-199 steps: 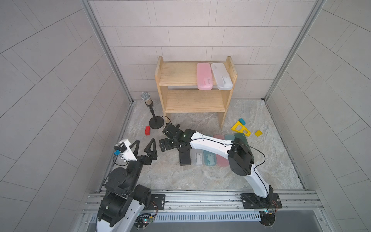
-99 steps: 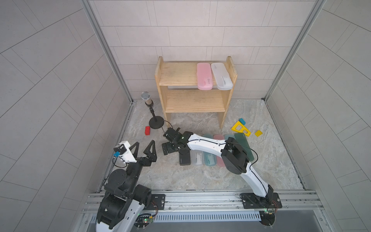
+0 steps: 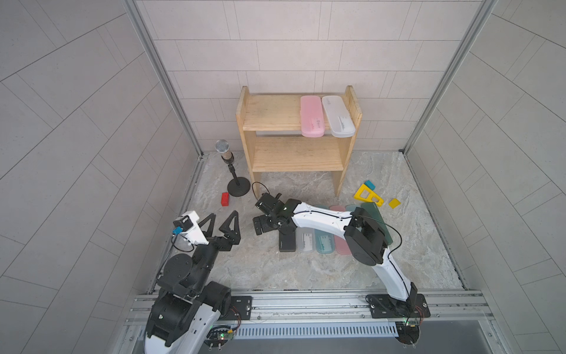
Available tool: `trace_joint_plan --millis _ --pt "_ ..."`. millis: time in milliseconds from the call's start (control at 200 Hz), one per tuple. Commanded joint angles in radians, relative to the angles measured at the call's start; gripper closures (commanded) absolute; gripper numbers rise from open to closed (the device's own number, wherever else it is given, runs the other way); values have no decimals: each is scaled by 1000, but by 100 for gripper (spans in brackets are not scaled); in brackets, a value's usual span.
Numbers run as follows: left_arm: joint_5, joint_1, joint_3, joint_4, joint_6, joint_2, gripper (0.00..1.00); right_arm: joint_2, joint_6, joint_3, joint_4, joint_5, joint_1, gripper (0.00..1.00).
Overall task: Remove the pencil cases from the shelf
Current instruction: Move the pencil case to the center of the board, then pick up the pencil case from the shelf.
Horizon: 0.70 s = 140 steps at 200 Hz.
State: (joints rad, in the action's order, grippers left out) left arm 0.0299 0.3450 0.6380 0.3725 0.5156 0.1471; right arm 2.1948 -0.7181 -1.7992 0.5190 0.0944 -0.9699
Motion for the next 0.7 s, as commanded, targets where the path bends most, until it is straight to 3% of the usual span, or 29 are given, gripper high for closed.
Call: trace_joint_plan --millis 0,215,395,695 --pt "-58 -2 77 -62 49 63 0 -171 36 36 -31 -35 2 0" --pt "-169 -2 161 -146 284 229 0 -461 62 314 -55 -37 76 0" --pt "-360 4 196 -407 542 458 0 -766 107 617 -39 -104 186 0" --pt "-312 129 393 -556 540 809 0 -1209 114 969 80 -57 442 0"
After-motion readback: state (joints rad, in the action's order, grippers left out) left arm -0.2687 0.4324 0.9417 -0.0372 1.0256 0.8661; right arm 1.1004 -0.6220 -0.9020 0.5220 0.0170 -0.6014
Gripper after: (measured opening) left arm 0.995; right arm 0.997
